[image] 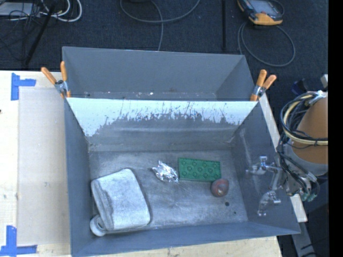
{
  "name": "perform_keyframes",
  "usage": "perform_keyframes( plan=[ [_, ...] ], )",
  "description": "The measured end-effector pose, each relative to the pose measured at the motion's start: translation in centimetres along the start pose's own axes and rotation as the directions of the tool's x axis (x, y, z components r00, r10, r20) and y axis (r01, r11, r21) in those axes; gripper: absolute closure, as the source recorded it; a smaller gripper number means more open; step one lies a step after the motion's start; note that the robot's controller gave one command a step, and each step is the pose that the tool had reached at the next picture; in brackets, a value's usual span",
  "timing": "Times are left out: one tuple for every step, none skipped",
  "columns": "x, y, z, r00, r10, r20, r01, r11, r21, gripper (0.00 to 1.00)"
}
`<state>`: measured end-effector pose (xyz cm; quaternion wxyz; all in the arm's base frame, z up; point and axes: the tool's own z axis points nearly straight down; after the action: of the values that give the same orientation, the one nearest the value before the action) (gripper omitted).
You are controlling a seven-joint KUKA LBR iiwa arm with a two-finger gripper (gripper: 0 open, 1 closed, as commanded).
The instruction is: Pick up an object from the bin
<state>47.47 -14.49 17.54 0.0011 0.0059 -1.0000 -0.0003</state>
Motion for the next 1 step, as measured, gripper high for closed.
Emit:
perform_keyframes(
  plan=[
    [-5.13,4.90,10.20,0.829,-0.559,0.010,0.559,0.829,0.010,0.00]
  ],
)
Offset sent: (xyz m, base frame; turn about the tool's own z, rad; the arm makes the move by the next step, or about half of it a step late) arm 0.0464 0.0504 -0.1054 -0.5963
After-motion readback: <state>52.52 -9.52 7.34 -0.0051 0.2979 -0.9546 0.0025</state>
